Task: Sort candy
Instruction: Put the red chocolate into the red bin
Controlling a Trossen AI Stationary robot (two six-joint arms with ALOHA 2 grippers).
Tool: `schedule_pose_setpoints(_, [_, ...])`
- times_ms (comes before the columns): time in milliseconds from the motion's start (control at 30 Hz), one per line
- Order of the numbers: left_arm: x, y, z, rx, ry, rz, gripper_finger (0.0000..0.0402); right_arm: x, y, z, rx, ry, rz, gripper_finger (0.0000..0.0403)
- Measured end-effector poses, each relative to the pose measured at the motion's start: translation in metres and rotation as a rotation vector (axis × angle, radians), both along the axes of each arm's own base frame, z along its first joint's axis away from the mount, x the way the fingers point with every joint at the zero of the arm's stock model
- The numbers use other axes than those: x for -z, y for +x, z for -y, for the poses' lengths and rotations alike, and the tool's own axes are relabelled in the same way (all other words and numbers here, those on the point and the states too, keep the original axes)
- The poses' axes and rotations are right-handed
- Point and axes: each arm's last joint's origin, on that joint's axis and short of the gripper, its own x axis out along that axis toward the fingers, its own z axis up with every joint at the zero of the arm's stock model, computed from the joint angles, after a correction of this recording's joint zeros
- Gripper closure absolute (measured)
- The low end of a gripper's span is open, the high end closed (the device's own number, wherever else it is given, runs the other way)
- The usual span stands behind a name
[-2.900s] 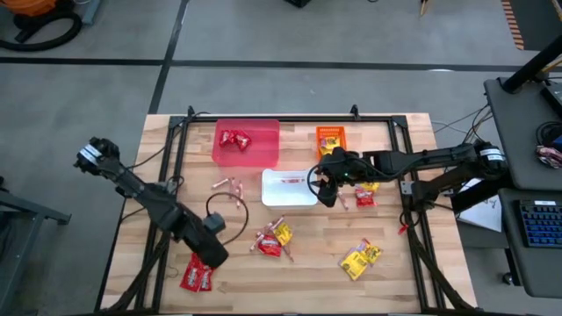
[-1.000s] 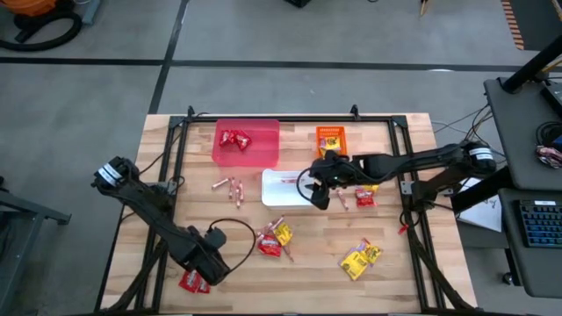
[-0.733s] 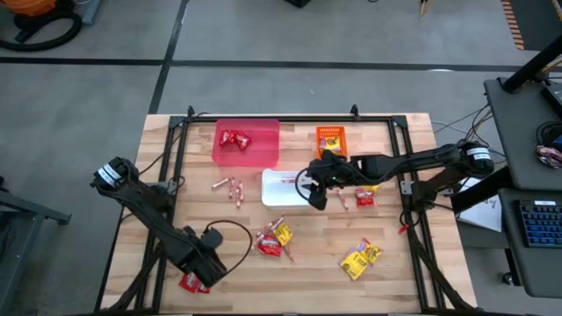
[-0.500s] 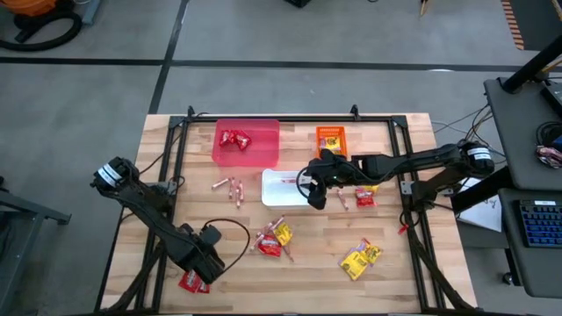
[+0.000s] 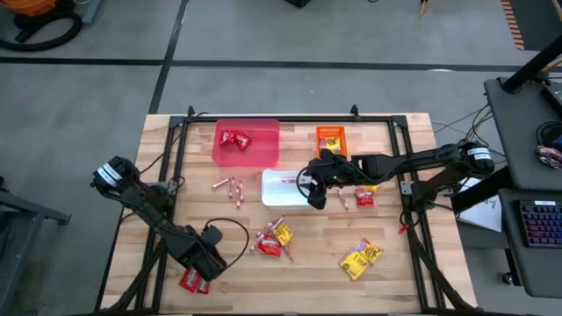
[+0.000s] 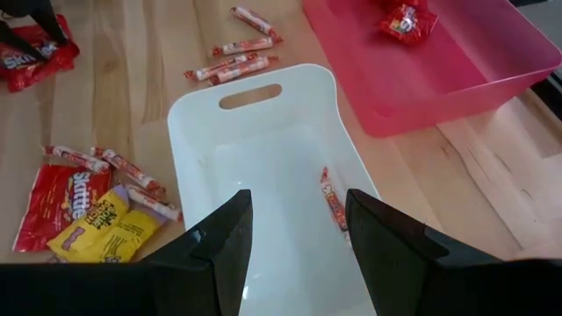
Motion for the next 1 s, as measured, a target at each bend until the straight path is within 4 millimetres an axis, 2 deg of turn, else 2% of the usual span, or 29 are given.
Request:
schedule_pose_setpoints(167, [0.001, 0.0, -0.001, 0.008, 0.023, 0.017, 0.0301, 0.0, 0.0, 0.0, 0.005, 0.006, 0.001, 0.0227])
schedule_pose_setpoints(367, [0.0, 0.0, -0.002, 0.02, 0.036, 0.013, 0.038, 0.0, 0.0, 0.0, 0.005, 0.006, 0.001, 0.0227])
schedule_pose_setpoints(433, [-0.002, 0.0, -0.001, 0.025, 0.038, 0.016, 0.0395, 0.0, 0.0, 0.0, 0.005, 0.006, 0.001, 0.0227])
schedule_pose_setpoints(667, [-0.014, 0.006, 0.003, 0.063, 0.063, 0.04, 0.0401, 0.0, 0.0, 0.0, 0.004, 0.005, 0.001, 0.0227])
schedule_pose_setpoints(833, [-0.03, 0.007, 0.002, 0.077, 0.117, 0.063, 0.0401, 0.0, 0.0, 0.0, 0.003, 0.004, 0.0, 0.0227])
schedule_pose_setpoints(1000, [-0.049, 0.011, -0.004, 0.113, 0.176, 0.193, 0.0402, 0.0, 0.0, 0.0, -0.005, -0.001, -0.003, 0.0227])
